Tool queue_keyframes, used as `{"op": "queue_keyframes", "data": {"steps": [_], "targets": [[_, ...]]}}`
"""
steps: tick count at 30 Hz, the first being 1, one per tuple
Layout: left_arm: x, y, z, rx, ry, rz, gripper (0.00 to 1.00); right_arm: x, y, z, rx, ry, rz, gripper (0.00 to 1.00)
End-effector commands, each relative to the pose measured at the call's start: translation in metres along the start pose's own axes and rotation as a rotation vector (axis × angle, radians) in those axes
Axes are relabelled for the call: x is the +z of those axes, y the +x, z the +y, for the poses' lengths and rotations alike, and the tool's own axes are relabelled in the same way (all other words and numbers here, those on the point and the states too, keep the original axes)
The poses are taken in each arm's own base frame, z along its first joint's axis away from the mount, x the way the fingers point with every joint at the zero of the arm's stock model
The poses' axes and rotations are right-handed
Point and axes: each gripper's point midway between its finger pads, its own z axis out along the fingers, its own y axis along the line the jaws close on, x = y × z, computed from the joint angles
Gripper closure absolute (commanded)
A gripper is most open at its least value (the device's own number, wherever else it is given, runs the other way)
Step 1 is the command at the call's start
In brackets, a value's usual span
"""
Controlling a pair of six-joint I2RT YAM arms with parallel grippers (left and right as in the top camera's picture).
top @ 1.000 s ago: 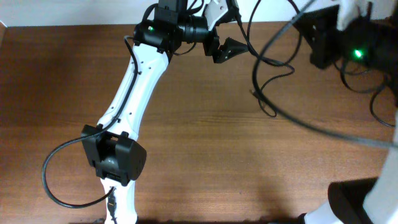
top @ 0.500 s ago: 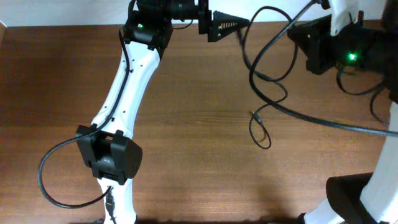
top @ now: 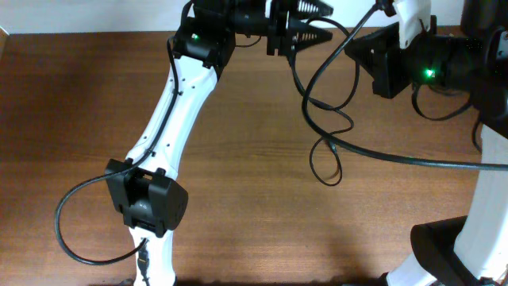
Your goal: Untangle cables
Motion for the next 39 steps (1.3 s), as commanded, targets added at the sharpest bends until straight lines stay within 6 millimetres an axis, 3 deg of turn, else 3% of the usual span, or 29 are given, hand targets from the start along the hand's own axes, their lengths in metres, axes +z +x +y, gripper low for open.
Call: {"op": "queue_keyframes", "data": {"steps": [1, 5, 6, 7, 9, 10, 11, 13, 15, 16, 17, 19, 23, 26, 28, 30, 34, 39], "targets": [[-0.003, 0.004, 0.000, -0.004, 0.023, 0.004, 1.00, 0.006, 0.002, -0.004, -0.010, 0.014, 0.016, 0.96], [-0.035, 0.009, 0.017, -0.055, -0.038, 0.008, 1.00, 0.005, 0.002, -0.017, -0.016, 0.088, 0.021, 0.96], [-0.047, 0.011, 0.023, -0.079, -0.063, 0.010, 1.00, 0.003, -0.002, -0.032, -0.026, 0.173, 0.013, 0.32], [-0.076, 0.015, 0.034, -0.124, -0.114, 0.009, 1.00, -0.008, -0.010, -0.066, 0.023, 0.337, -0.024, 0.01], [-0.103, 0.017, 0.041, -0.160, -0.151, 0.005, 1.00, -0.021, -0.012, -0.087, 0.064, 0.375, -0.058, 0.01], [-0.110, 0.017, 0.043, -0.159, -0.165, 0.003, 1.00, -0.014, -0.007, -0.079, 0.084, 0.292, -0.042, 0.01], [-0.114, 0.017, 0.044, -0.155, -0.172, 0.001, 1.00, 0.000, 0.003, -0.064, 0.110, 0.184, 0.002, 0.01], [-0.115, 0.014, 0.043, -0.150, -0.166, 0.000, 1.00, 0.037, 0.025, -0.062, 0.117, 0.113, 0.123, 0.01], [-0.115, -0.007, 0.034, -0.125, -0.147, -0.019, 1.00, 0.080, 0.036, -0.067, 0.136, 0.045, 0.188, 0.01], [-0.122, -0.029, 0.028, -0.080, -0.154, -0.040, 1.00, 0.094, 0.033, -0.065, 0.119, 0.021, 0.183, 0.00], [-0.132, -0.052, 0.022, -0.020, -0.168, -0.063, 1.00, 0.098, 0.027, -0.057, 0.099, -0.012, 0.160, 0.04], [-0.140, -0.067, 0.014, 0.036, -0.174, -0.080, 1.00, 0.105, 0.015, -0.034, 0.058, -0.080, 0.123, 0.04], [-0.141, -0.047, 0.030, 0.018, -0.173, -0.068, 1.00, 0.109, 0.010, -0.016, 0.029, -0.110, 0.113, 0.09], [-0.144, -0.024, 0.052, -0.022, -0.233, -0.059, 1.00, 0.082, -0.003, -0.001, -0.002, -0.121, 0.054, 0.10], [-0.144, -0.022, 0.054, -0.012, -0.244, -0.057, 1.00, 0.059, -0.011, 0.009, -0.038, -0.110, 0.011, 0.10], [-0.146, -0.022, 0.055, -0.011, -0.250, -0.058, 1.00, 0.049, -0.012, 0.019, -0.048, -0.125, -0.001, 0.10], [-0.153, -0.021, 0.056, -0.015, -0.259, -0.058, 1.00, 0.069, -0.008, 0.040, -0.125, -0.145, 0.038, 0.13], [-0.151, -0.022, 0.053, -0.047, -0.245, -0.059, 1.00, 0.102, 0.003, 0.027, -0.106, -0.131, 0.099, 0.14]]}}
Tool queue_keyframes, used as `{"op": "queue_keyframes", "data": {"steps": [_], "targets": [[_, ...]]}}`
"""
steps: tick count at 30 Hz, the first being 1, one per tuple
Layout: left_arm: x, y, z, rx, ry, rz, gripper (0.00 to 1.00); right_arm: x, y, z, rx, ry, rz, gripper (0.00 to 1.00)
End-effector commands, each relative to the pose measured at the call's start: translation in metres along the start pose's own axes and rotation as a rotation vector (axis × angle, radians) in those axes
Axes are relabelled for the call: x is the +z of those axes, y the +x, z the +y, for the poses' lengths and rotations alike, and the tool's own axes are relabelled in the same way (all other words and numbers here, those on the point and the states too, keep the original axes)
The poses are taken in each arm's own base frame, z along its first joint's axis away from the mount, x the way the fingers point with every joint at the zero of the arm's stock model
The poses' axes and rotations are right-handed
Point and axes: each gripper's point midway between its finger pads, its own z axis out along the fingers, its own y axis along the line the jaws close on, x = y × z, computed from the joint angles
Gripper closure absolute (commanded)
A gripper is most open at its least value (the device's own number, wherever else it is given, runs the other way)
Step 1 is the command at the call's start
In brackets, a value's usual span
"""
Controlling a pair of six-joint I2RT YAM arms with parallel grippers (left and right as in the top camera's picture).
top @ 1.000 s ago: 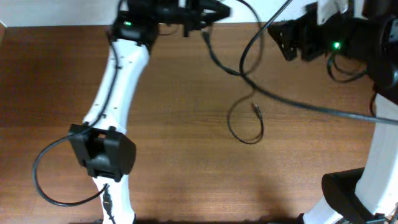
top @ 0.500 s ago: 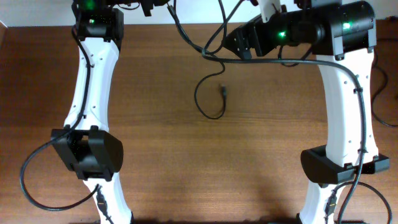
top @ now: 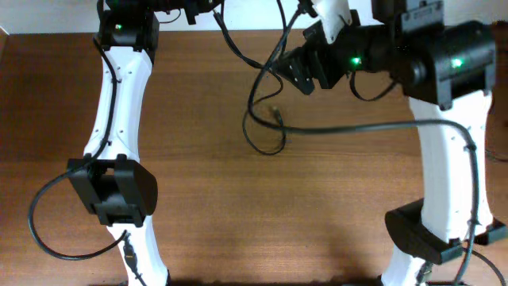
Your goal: Untangle cables
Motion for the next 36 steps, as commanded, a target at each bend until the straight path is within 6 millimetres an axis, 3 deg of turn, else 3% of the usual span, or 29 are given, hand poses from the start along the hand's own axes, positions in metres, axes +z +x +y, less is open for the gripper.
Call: {"op": "queue_keyframes", "data": {"steps": [1, 4, 7, 8, 10, 16, 17, 18, 21, 23, 24, 26, 27, 28, 31, 32, 33, 34, 36], "targets": [[-0.002, -0.004, -0.003, -0.013, 0.003, 0.000, 1.00, 0.011, 0.001, -0.006, -0.009, 0.007, 0.013, 0.13], [-0.004, -0.011, -0.010, 0.007, 0.010, 0.000, 1.00, 0.016, -0.004, -0.012, -0.020, 0.024, -0.007, 0.22], [-0.005, -0.025, -0.024, 0.025, 0.019, -0.002, 1.00, 0.045, 0.011, -0.022, 0.013, 0.003, 0.059, 0.24], [-0.006, -0.038, -0.037, 0.054, 0.019, -0.007, 1.00, 0.051, 0.014, -0.025, 0.020, 0.000, 0.071, 0.24], [-0.009, -0.054, -0.056, 0.066, 0.020, -0.008, 1.00, 0.051, 0.014, -0.025, 0.020, 0.000, 0.072, 0.25], [-0.015, -0.079, -0.084, 0.111, 0.015, -0.014, 1.00, 0.051, 0.013, -0.022, 0.021, -0.016, 0.067, 0.27], [-0.017, -0.077, -0.082, 0.095, 0.008, -0.012, 1.00, 0.051, 0.012, -0.021, 0.019, -0.021, 0.062, 0.34], [-0.022, -0.069, -0.074, 0.081, -0.013, -0.001, 1.00, 0.051, 0.008, -0.020, 0.016, -0.030, 0.046, 0.96], [-0.033, -0.047, -0.049, 0.025, -0.134, 0.025, 1.00, 0.047, 0.004, -0.025, 0.006, 0.001, 0.034, 0.96], [-0.041, -0.033, -0.041, -0.011, -0.173, 0.053, 1.00, 0.017, -0.002, -0.073, -0.001, 0.258, 0.013, 0.96], [-0.053, -0.029, -0.037, -0.040, -0.200, 0.058, 1.00, -0.021, -0.008, -0.108, 0.008, 0.428, -0.030, 0.96], [-0.066, -0.031, -0.037, -0.039, -0.228, 0.061, 1.00, -0.083, -0.010, -0.152, 0.035, 0.590, -0.104, 0.96], [-0.073, -0.033, -0.039, -0.029, -0.246, 0.063, 1.00, -0.104, -0.005, -0.170, 0.060, 0.645, -0.119, 0.96], [-0.074, -0.034, -0.039, -0.030, -0.263, 0.066, 1.00, -0.119, 0.001, -0.183, 0.086, 0.667, -0.129, 0.96], [-0.075, -0.032, -0.040, -0.039, -0.278, 0.076, 1.00, -0.132, 0.004, -0.186, 0.110, 0.589, -0.180, 0.96], [-0.075, -0.032, -0.038, -0.042, -0.300, 0.079, 1.00, -0.123, -0.004, -0.168, 0.150, 0.468, -0.227, 0.64], [-0.075, -0.032, -0.038, -0.039, -0.305, 0.080, 1.00, -0.111, -0.015, -0.137, 0.128, 0.282, -0.268, 0.07], [-0.075, -0.033, -0.039, -0.036, -0.308, 0.080, 1.00, -0.099, -0.025, -0.109, 0.096, 0.154, -0.287, 0.00], [-0.071, -0.035, -0.043, -0.023, -0.297, 0.081, 1.00, -0.069, -0.038, -0.063, -0.039, 0.043, -0.267, 0.00]]}}
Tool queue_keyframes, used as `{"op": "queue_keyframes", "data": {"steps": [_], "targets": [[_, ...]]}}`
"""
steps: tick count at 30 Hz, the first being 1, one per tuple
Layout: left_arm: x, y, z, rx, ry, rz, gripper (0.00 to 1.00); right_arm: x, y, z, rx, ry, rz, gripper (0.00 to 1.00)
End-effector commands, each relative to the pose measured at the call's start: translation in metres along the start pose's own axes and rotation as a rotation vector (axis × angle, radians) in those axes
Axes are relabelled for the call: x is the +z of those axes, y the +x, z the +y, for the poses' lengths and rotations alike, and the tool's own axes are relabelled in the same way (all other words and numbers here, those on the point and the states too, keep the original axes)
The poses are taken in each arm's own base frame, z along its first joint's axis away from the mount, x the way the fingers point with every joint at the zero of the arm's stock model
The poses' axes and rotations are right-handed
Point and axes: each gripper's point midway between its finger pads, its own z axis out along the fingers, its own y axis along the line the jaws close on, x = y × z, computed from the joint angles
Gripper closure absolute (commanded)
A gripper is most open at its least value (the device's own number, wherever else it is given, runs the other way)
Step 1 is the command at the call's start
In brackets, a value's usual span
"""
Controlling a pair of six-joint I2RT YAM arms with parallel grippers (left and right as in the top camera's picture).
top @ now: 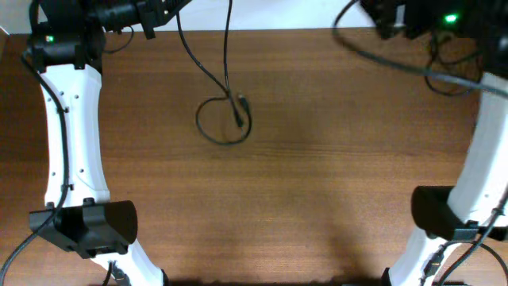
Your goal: Untangle cables
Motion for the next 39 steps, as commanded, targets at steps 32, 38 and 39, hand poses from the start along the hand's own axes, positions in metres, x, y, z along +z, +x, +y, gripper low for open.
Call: {"op": "queue_keyframes", "data": {"steps": [32, 38, 39], "targets": [[0.028, 0.004, -0.033, 0.086, -0.063, 0.077, 1.00, 0.175, 0.056, 0.114, -0.267, -0.322, 0.153, 0.96], [0.035, 0.011, -0.024, 0.070, -0.137, 0.113, 0.55, 0.096, 0.027, 0.031, -0.176, -0.135, 0.094, 0.96], [0.042, 0.012, -0.029, 0.074, -0.125, 0.118, 0.01, 0.089, 0.025, 0.034, -0.177, -0.134, 0.093, 0.96]]}}
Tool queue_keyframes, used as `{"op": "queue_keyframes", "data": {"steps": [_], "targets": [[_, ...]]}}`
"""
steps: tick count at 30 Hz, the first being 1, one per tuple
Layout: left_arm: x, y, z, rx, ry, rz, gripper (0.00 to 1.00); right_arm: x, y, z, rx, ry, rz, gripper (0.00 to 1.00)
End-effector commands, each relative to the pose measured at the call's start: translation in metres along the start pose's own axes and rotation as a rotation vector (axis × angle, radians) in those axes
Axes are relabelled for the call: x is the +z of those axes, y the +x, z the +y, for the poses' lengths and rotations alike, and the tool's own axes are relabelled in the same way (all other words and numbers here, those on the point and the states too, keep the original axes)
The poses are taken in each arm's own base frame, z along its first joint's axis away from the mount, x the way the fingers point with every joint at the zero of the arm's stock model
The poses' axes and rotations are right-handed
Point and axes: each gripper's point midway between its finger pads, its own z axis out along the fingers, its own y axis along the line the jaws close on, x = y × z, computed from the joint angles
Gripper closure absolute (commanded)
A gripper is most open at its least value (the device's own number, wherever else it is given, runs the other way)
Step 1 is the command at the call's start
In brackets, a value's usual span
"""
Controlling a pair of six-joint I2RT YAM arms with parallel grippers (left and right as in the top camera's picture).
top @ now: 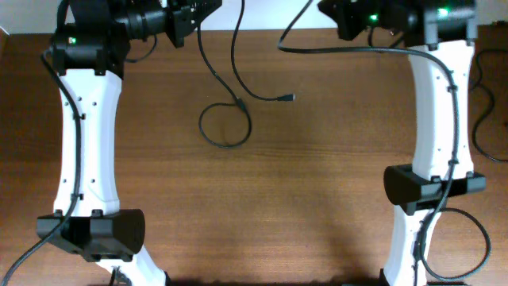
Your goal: Untangle cables
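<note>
A thin black cable [225, 127] lies in a loop on the brown table [262, 206]. Two strands rise from it toward the top edge, and its plug end [289, 98] points right. My left gripper [198, 11] is at the top, left of the strands, and looks shut on the strand that drops to the loop. At the top edge sits my right gripper [327, 9], its fingertips mostly cut off. A thicker black cable [282, 48] arcs left from it, then runs right along the right arm.
Both white arms stand over the table, the left arm [83, 127] down the left side and the right arm [432, 119] down the right. More black cable [484, 143] hangs off the right edge.
The left gripper has shifted right along the top edge and the right gripper has come left. The loop stayed in place, and a plug end now lies out to its right.
First both grippers were close together at top centre with tangled loops hanging right of centre. Then both had shifted left with the tangle. After that they were far apart, with one small loop at centre. Now they are nearer, and the thick cable is off the loop.
</note>
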Motion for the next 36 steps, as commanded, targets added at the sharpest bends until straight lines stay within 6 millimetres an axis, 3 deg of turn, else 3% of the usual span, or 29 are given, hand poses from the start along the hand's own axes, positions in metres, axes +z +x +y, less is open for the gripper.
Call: {"op": "queue_keyframes", "data": {"steps": [1, 3, 5, 8, 9, 10, 13, 16, 18, 21, 22, 24, 25, 28, 30, 31, 33, 34, 35, 36], "targets": [[0.007, -0.010, -0.021, 0.040, 0.005, 0.000, 0.01, -0.024, -0.015, 0.021, -0.020, -0.004, -0.030, 0.96], [0.007, -0.014, -0.026, 0.028, -0.001, -0.003, 0.01, -0.022, -0.011, 0.028, -0.013, -0.022, -0.009, 0.96], [-0.006, -0.025, -0.019, 0.023, -0.125, -0.010, 0.01, -0.028, -0.014, 0.030, -0.017, -0.017, -0.017, 0.96], [-0.053, -0.084, -0.006, 0.103, -0.460, -0.157, 0.01, -0.054, -0.028, 0.041, -0.046, 0.001, -0.060, 0.96], [-0.068, -0.099, -0.005, 0.133, -0.533, -0.198, 0.01, -0.059, -0.028, 0.043, -0.046, 0.004, -0.060, 0.96], [-0.078, -0.098, -0.001, 0.121, -0.595, -0.191, 0.01, -0.059, -0.027, 0.044, -0.042, 0.002, -0.053, 0.96], [-0.098, -0.073, 0.004, 0.071, -0.721, -0.110, 0.01, -0.056, -0.022, 0.045, -0.030, -0.006, -0.034, 0.96], [-0.100, -0.010, 0.016, 0.005, -0.801, -0.011, 0.01, -0.059, -0.018, 0.039, -0.015, 0.004, -0.026, 0.96], [-0.102, 0.051, 0.004, -0.006, -0.801, 0.005, 0.01, -0.063, -0.014, 0.030, -0.001, 0.022, -0.023, 0.96], [-0.116, 0.090, -0.010, 0.010, -0.854, -0.036, 0.01, -0.063, -0.012, 0.031, 0.005, 0.017, -0.013, 0.96], [-0.128, 0.107, -0.012, -0.011, -0.906, 0.000, 0.01, -0.063, -0.012, 0.031, 0.006, 0.017, -0.012, 0.96], [-0.131, 0.150, -0.022, -0.086, -0.896, 0.166, 0.01, -0.059, -0.012, 0.037, 0.005, -0.010, -0.014, 0.96], [-0.131, 0.156, -0.023, -0.099, -0.892, 0.189, 0.01, -0.049, -0.010, 0.042, 0.001, -0.025, 0.001, 0.96], [-0.139, 0.138, -0.030, -0.073, -0.902, 0.117, 0.01, 0.015, 0.011, 0.050, -0.016, -0.023, 0.114, 0.96], [-0.150, 0.124, -0.041, -0.047, -0.914, 0.068, 0.01, 0.076, 0.025, 0.041, 0.052, 0.052, 0.156, 0.96], [-0.160, 0.115, -0.050, -0.029, -0.929, 0.029, 0.01, 0.109, 0.032, 0.035, 0.155, 0.072, 0.141, 0.86], [-0.178, 0.108, -0.055, -0.054, -1.000, -0.021, 0.01, 0.146, 0.041, 0.026, 0.377, 0.086, 0.097, 0.44], [-0.182, 0.107, -0.060, -0.050, -1.004, -0.027, 0.01, 0.169, 0.052, 0.024, 0.487, 0.086, 0.082, 0.28], [-0.183, 0.110, -0.061, -0.056, -1.003, -0.013, 0.01, 0.190, 0.067, 0.029, 0.546, 0.080, 0.083, 0.20], [-0.184, 0.115, -0.060, -0.064, -1.012, 0.004, 0.01, 0.205, 0.084, 0.032, 0.602, 0.110, 0.096, 0.20]]}}
